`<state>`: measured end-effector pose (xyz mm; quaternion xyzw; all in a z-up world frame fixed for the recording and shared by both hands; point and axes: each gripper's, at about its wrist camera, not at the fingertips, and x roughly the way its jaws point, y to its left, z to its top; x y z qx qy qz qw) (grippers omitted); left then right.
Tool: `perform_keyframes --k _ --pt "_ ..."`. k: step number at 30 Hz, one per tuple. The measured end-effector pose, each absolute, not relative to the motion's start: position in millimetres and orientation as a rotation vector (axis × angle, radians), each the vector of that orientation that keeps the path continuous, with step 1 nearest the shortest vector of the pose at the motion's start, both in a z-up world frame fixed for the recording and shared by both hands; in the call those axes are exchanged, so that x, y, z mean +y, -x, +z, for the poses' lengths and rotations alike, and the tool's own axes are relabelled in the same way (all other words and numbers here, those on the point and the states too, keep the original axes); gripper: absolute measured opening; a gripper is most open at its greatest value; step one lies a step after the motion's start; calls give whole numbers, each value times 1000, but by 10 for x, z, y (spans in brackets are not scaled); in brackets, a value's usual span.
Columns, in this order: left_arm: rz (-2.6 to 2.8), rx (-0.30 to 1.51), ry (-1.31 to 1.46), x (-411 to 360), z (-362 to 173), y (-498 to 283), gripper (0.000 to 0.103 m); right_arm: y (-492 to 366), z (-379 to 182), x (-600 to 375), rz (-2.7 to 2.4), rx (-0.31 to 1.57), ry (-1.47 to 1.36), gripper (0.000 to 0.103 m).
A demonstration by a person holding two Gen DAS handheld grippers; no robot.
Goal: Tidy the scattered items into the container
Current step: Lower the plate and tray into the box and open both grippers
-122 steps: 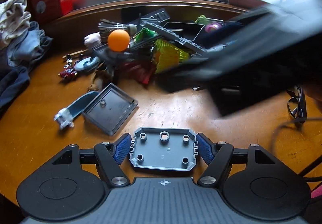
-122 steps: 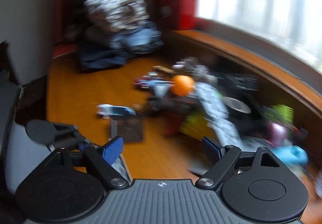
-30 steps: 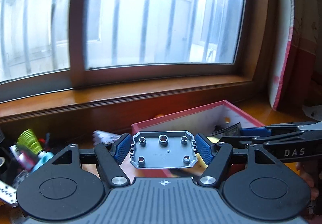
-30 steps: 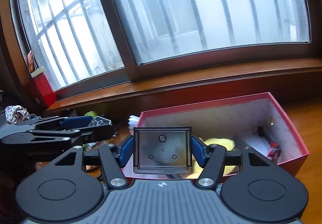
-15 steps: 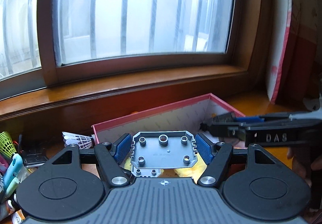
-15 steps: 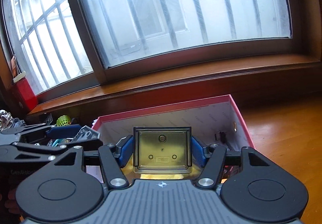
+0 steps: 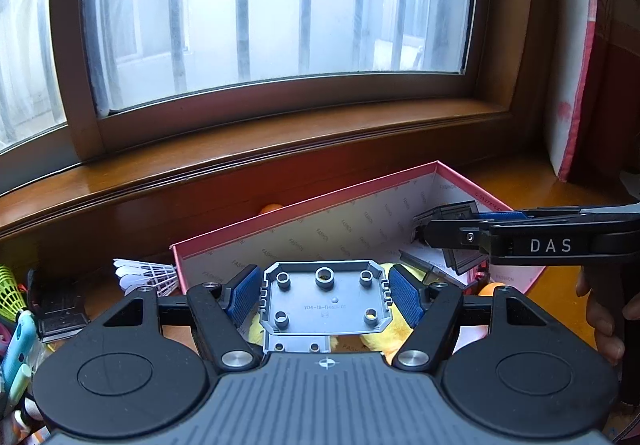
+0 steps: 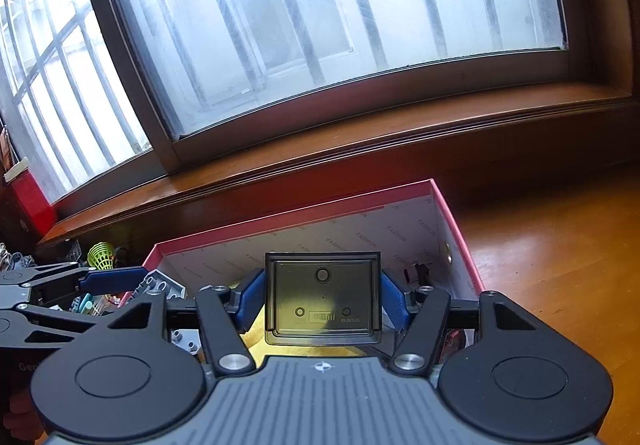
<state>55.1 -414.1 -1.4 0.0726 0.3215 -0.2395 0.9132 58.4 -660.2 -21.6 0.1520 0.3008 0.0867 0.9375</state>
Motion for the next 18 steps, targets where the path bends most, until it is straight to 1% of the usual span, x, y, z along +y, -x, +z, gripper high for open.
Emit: perform_keyframes --k 18 --pt "-495 678 -148 -4160 -49 -570 69 -629 -288 -6595 127 618 -254 64"
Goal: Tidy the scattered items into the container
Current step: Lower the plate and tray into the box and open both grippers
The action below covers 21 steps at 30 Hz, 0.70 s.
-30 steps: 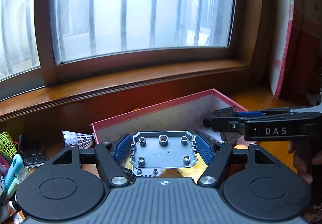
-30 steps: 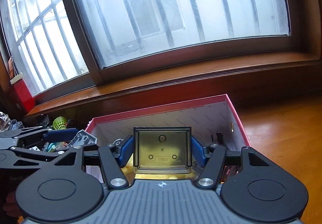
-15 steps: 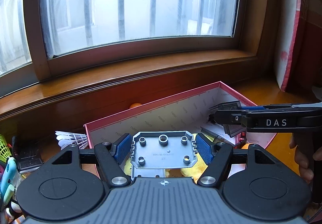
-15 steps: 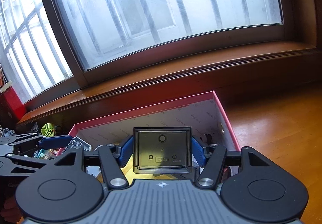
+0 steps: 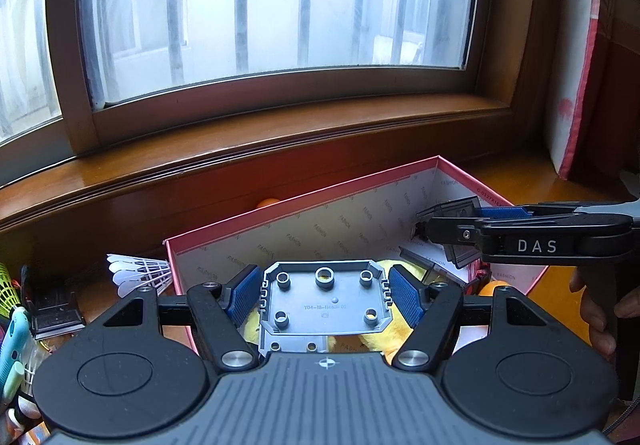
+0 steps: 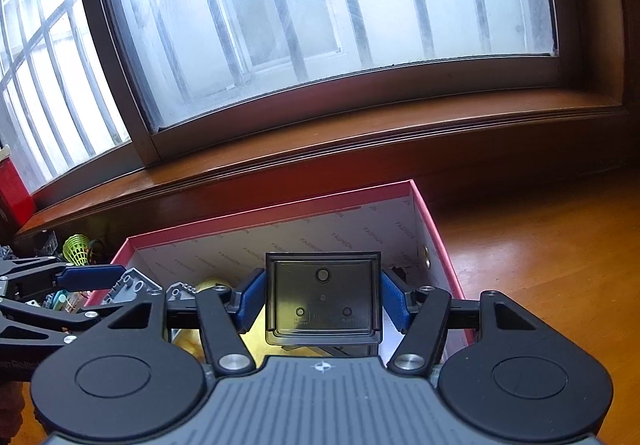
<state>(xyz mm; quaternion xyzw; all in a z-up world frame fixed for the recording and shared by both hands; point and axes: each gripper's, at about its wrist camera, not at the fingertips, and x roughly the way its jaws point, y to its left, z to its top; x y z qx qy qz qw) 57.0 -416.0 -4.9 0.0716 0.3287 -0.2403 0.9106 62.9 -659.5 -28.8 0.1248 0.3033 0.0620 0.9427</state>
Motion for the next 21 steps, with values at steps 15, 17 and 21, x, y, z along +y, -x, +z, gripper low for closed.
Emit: perform_keyframes --k 15,17,21 --pt "-498 728 -153 -4178 -191 -629 86 -671 -361 -6496 95 624 -133 68" --pt "-489 732 -151 -4172 -217 -644 87 -675 -382 -6431 78 630 -77 69" --pt "-470 729 -162 -4153 -288 -692 90 -674 -432 -6327 44 637 23 70"
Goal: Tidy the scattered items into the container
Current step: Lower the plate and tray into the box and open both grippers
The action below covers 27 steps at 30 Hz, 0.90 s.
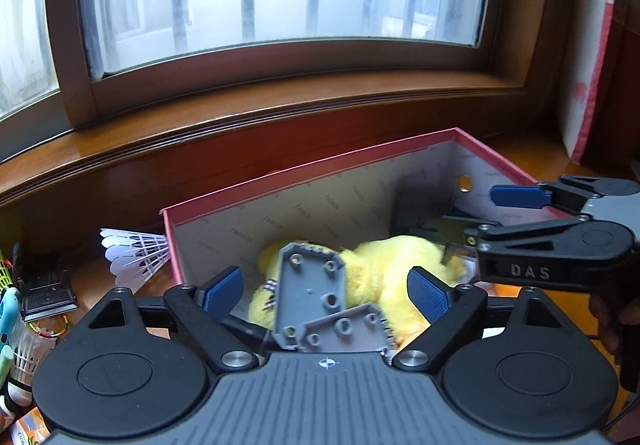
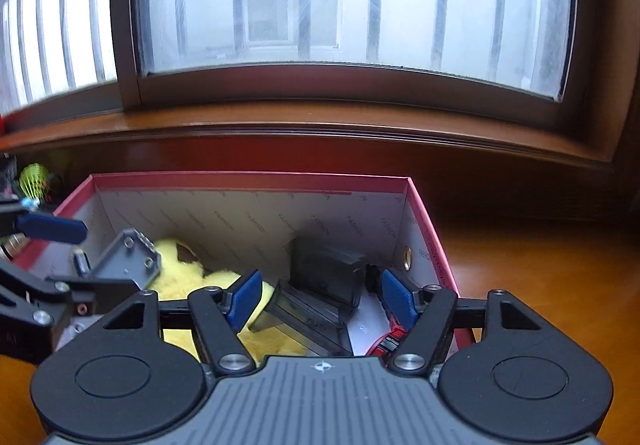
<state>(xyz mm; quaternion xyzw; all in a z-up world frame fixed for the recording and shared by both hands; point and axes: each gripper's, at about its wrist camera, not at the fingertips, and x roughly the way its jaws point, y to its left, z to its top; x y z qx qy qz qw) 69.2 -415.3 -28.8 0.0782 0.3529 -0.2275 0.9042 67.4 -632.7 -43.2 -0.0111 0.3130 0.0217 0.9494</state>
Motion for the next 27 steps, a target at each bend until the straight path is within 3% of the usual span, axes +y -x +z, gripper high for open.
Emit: perform_keyframes --k 8,16,23,27 --pt "-501 673 -195 -4273 -317 -800 90 -703 -502 -6294 -40 644 116 71" --pt "-508 666 -225 -4452 -325 -924 93 -775 -548 -6347 -80 646 101 82" --pt "-519 636 -239 -4370 -239 -685 93 -733 -521 -6376 -70 649 36 83" --pt "-477 582 -279 -4218 -132 -394 103 -565 -421 -6407 -54 619 -87 83"
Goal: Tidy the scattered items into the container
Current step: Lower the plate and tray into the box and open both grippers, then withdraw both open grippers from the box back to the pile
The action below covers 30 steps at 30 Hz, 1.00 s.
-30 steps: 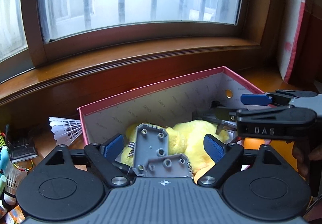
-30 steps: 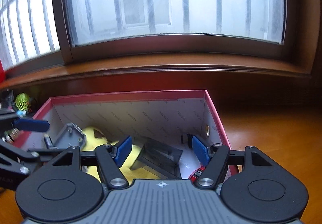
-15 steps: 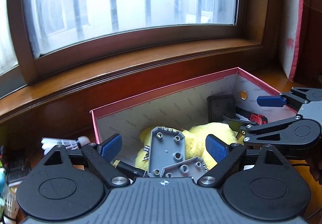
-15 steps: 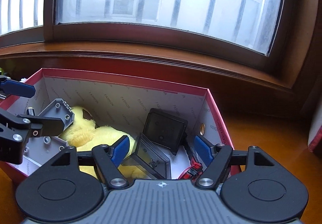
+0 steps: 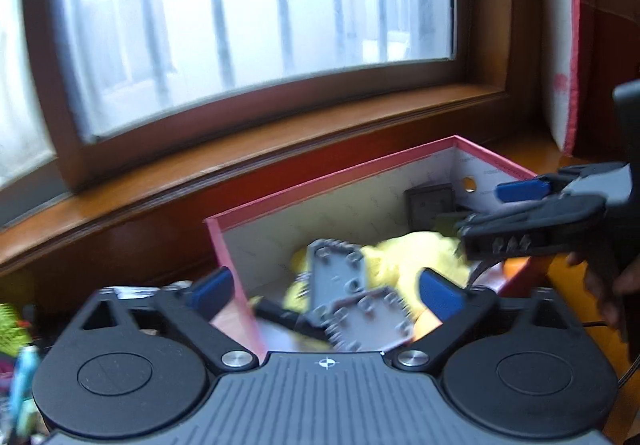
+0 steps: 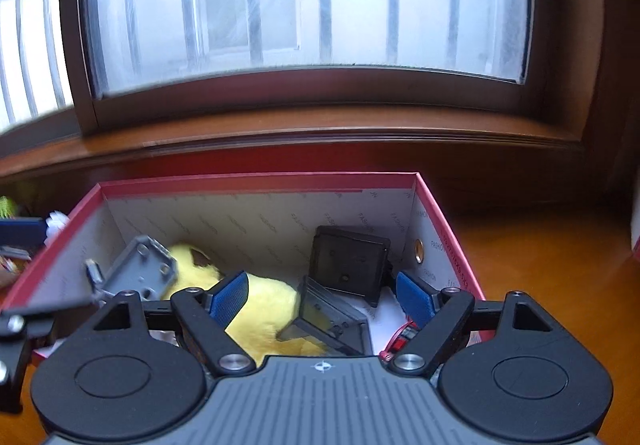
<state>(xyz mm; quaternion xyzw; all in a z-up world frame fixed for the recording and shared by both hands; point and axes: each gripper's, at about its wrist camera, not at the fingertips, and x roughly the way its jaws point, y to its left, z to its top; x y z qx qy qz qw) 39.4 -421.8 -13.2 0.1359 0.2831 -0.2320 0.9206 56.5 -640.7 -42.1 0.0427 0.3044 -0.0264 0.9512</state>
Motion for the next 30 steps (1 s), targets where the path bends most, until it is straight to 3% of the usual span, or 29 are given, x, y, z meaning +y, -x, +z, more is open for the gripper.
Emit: perform_keyframes --k 13,30 --pt "-268 610 -240 -3229 -29 134 103 4 -34 -5799 49 547 -15 84" --pt "-10 669 -184 -1546 -106 298 103 113 61 -4026 461 588 42 86"
